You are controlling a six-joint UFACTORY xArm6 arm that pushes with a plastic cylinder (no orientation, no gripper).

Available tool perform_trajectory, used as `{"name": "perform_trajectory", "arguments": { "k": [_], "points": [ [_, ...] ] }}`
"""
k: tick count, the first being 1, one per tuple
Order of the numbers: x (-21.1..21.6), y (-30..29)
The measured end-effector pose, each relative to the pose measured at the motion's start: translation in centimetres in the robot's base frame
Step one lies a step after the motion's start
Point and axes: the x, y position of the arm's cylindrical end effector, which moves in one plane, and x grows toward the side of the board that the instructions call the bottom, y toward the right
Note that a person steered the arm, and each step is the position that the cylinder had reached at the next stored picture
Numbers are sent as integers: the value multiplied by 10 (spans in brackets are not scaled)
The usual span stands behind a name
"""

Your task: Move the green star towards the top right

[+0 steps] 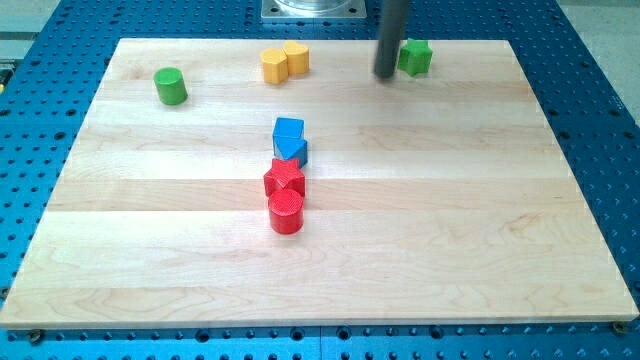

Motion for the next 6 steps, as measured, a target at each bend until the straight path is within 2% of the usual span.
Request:
{"name": "perform_trajectory", "arguments": {
  "k": [1,2,3,4,5,6],
  "points": [
    [-2,16],
    [-3,75],
    [-2,78],
    [30,46],
    [68,-43],
    [83,-184]
  ]
}}
